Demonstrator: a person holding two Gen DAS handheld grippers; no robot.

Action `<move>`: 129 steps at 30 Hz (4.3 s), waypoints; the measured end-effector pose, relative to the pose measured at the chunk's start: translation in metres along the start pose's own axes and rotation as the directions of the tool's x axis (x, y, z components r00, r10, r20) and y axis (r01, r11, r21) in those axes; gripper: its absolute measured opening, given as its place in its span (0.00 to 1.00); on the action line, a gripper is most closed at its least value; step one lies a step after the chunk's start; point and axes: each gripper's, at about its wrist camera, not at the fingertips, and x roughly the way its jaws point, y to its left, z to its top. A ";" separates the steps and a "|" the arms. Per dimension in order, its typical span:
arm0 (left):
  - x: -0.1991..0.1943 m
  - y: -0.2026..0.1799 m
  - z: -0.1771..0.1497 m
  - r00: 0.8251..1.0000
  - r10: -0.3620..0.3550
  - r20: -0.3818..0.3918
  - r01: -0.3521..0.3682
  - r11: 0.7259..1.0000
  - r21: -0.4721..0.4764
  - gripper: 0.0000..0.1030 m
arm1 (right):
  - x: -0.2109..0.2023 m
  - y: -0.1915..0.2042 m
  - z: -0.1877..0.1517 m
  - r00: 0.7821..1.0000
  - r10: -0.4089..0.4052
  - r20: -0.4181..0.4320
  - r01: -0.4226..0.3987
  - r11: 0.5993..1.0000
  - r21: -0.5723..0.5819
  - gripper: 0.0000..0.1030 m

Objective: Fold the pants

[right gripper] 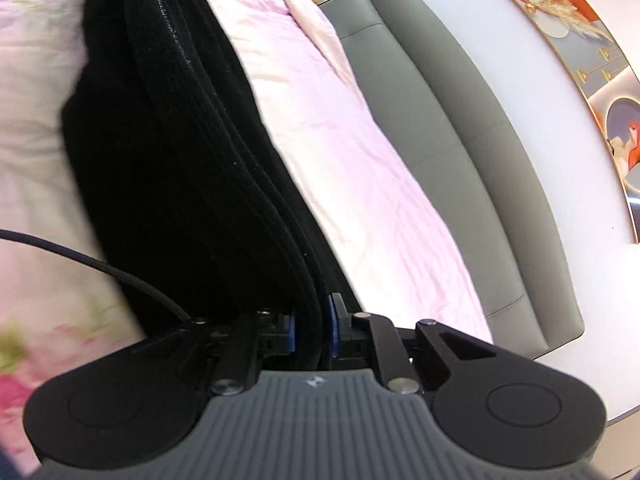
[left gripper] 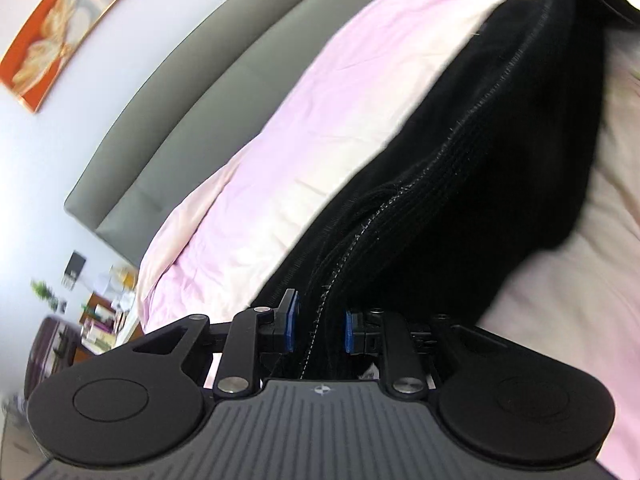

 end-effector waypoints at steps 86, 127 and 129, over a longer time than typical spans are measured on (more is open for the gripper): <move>0.047 0.036 -0.110 0.954 -0.293 -0.071 -0.005 0.223 -0.975 0.98 | 0.216 -0.100 -0.296 0.991 0.037 -0.126 0.127 -0.508 0.852 0.82; 0.002 0.076 -0.201 0.961 -0.250 -0.120 -0.143 -0.079 -0.987 0.41 | 0.109 -0.061 -0.255 0.960 0.260 -0.106 0.219 -0.455 0.863 0.13; -0.002 0.073 -0.200 0.964 -0.229 -0.135 -0.158 -0.085 -0.984 0.44 | 0.110 -0.027 -0.283 0.948 0.299 -0.106 0.260 -0.539 0.802 0.18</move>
